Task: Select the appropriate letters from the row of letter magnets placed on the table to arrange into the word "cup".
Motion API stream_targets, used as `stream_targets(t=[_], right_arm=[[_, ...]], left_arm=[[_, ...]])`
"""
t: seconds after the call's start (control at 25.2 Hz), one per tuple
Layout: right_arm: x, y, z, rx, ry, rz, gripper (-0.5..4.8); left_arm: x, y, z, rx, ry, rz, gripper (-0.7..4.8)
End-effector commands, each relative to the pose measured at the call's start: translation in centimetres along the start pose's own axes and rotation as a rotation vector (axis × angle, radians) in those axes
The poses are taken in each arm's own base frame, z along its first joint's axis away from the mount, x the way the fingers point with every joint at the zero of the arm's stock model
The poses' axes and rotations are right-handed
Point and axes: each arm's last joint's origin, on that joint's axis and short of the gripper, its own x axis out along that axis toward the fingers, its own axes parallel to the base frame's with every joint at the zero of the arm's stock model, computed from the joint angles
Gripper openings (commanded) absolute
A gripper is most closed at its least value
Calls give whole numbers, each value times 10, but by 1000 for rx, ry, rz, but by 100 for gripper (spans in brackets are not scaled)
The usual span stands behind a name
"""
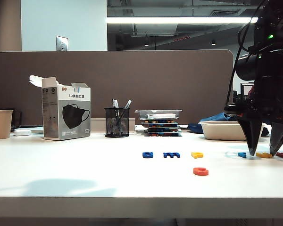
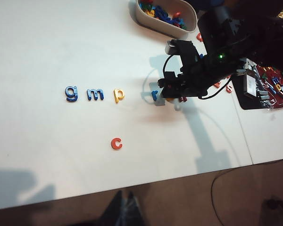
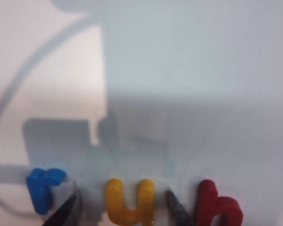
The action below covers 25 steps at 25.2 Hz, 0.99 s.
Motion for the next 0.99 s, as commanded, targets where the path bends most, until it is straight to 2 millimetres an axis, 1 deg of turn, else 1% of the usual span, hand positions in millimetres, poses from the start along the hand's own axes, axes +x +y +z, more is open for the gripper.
stream_targets(t=[0.04, 0.24, 0.36, 0.52, 0.99], right_arm=[[8, -1, -2, 1, 44, -6, 229], [8, -1, -3, 1, 47, -6, 228], [8, -1, -3, 1, 47, -6, 192], [8, -1, -2, 1, 44, -6, 176], [8, -1, -2, 1, 45, -6, 172]], left_arm=[[-1, 0, 1, 2, -8, 0, -5], [-1, 0, 1, 2, -8, -1, -5], [-1, 0, 1, 2, -8, 0, -5], [-1, 0, 1, 2, -8, 0, -5], [-1, 0, 1, 2, -8, 0, -5]])
